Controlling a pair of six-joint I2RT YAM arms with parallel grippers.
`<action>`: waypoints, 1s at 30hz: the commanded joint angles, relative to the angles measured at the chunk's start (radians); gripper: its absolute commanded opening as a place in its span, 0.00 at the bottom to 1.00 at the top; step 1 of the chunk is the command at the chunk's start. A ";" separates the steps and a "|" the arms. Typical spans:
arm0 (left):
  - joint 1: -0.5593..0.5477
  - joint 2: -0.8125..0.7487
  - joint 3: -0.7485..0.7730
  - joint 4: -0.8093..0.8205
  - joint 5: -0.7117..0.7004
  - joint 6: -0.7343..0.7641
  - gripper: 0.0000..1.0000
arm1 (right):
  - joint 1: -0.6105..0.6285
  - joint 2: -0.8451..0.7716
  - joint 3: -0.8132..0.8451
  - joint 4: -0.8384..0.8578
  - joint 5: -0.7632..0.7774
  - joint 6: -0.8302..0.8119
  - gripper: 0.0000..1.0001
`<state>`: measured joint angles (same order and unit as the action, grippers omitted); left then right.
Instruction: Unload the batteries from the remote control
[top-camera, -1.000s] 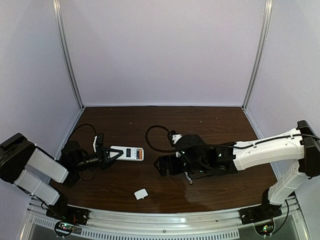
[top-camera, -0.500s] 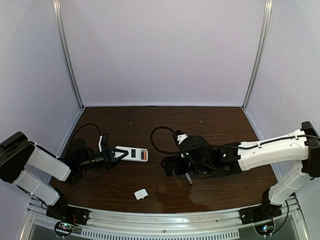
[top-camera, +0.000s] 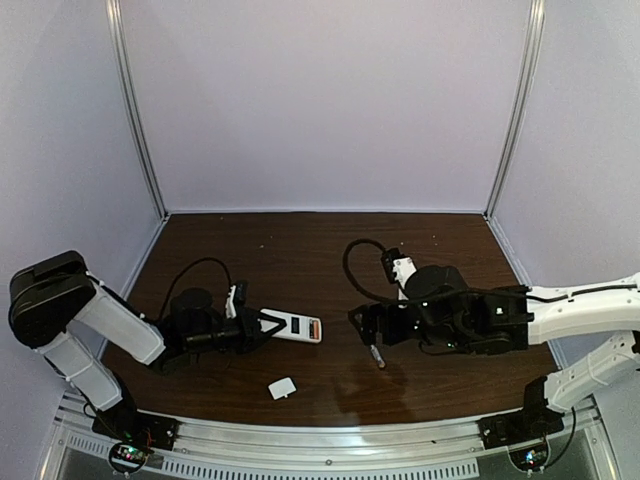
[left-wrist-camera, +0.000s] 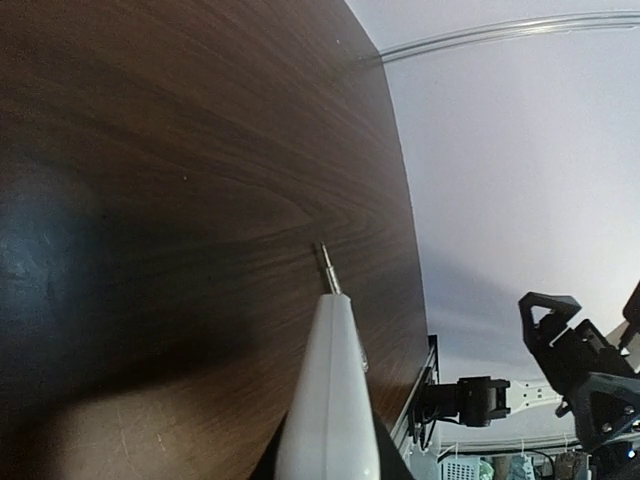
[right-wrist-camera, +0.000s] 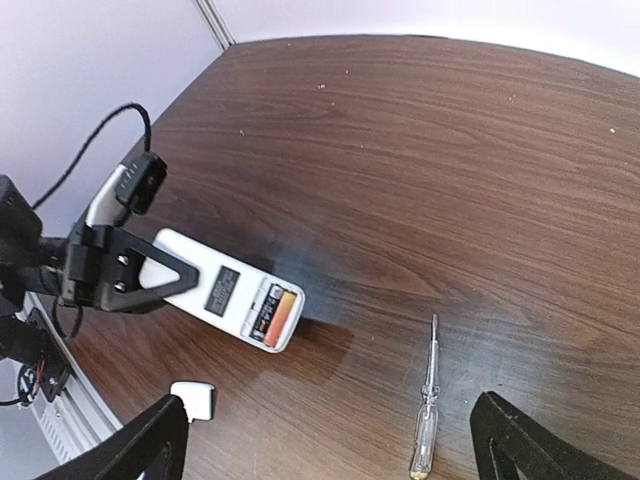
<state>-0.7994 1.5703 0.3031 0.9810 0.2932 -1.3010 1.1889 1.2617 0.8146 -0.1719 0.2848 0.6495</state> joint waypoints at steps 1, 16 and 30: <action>-0.044 0.088 0.025 0.115 -0.096 -0.036 0.00 | -0.002 -0.137 -0.044 -0.068 0.061 -0.021 1.00; -0.155 0.300 0.174 0.158 -0.130 -0.087 0.00 | -0.003 -0.353 -0.124 -0.086 0.095 -0.007 1.00; -0.165 0.359 0.235 0.115 -0.067 -0.053 0.19 | -0.003 -0.307 -0.121 -0.071 0.082 -0.015 1.00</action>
<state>-0.9596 1.9171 0.5072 1.0824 0.1959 -1.3857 1.1889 0.9440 0.7002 -0.2363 0.3595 0.6418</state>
